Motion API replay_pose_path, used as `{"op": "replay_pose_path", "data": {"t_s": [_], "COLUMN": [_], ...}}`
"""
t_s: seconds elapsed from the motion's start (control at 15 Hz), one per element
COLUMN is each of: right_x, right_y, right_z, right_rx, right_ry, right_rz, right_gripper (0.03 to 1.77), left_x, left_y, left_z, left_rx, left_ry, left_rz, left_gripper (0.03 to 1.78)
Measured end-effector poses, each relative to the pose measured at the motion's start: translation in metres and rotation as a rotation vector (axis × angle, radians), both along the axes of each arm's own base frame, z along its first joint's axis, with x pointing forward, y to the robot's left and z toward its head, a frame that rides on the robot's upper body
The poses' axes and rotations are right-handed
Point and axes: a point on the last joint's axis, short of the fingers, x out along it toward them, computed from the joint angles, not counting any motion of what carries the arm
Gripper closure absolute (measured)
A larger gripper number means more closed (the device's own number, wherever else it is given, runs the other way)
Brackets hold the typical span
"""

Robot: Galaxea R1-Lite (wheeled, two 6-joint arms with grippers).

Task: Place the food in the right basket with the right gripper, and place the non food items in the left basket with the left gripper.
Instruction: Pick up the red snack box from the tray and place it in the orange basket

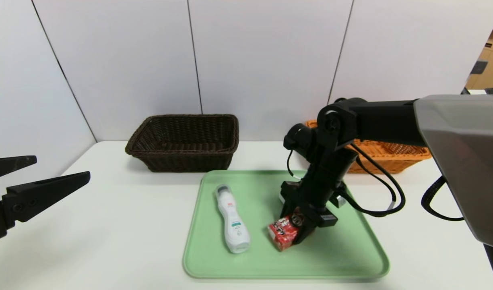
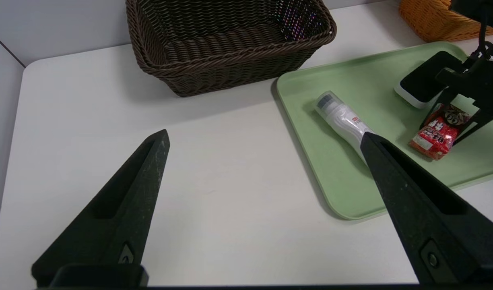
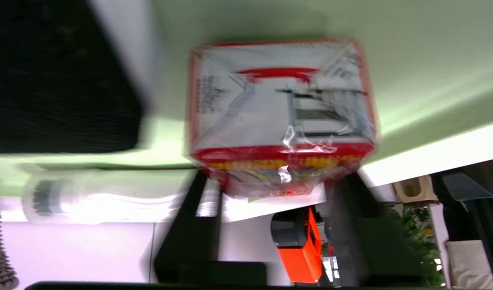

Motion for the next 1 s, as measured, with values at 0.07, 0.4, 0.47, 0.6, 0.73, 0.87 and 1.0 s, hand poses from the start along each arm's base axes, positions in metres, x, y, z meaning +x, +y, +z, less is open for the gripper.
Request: {"op": "replay_pose_path", "data": {"t_s": [0.07,0.4,0.47,0.6,0.73,0.87,1.0], "right_x": [-0.002,-0.026,-0.033,-0.048,-0.061,-0.069,-0.067], "right_y": [-0.001,0.004,0.007,0.012,0.011,0.002,-0.016], "right_z": [0.001,0.027,0.034,0.048,0.067,0.088,0.104], "right_rx": [-0.002,0.025,0.037,0.060,0.085,0.100,0.118], "right_ry": [0.004,-0.007,-0.016,-0.045,-0.098,-0.178,-0.249], "right_rz": [0.018,0.083,0.102,0.141,0.172,0.182,0.153], "right_gripper": [1.37,1.37,1.37,1.38,1.38,1.38,1.38], "left_x": [0.000,0.000,0.000,0.000,-0.001,-0.003,-0.004], "left_y": [0.000,0.000,0.000,0.000,0.001,0.001,0.002], "left_z": [0.000,-0.001,-0.001,-0.001,-0.002,-0.004,-0.005], "left_rx": [0.000,0.000,0.001,0.001,0.002,0.007,0.009], "left_ry": [0.001,0.003,0.003,0.005,0.007,0.018,0.022], "left_rz": [0.000,0.000,0.001,0.001,0.002,0.002,0.002], "left_gripper": [0.12,0.12,0.12,0.12,0.12,0.12,0.12]}}
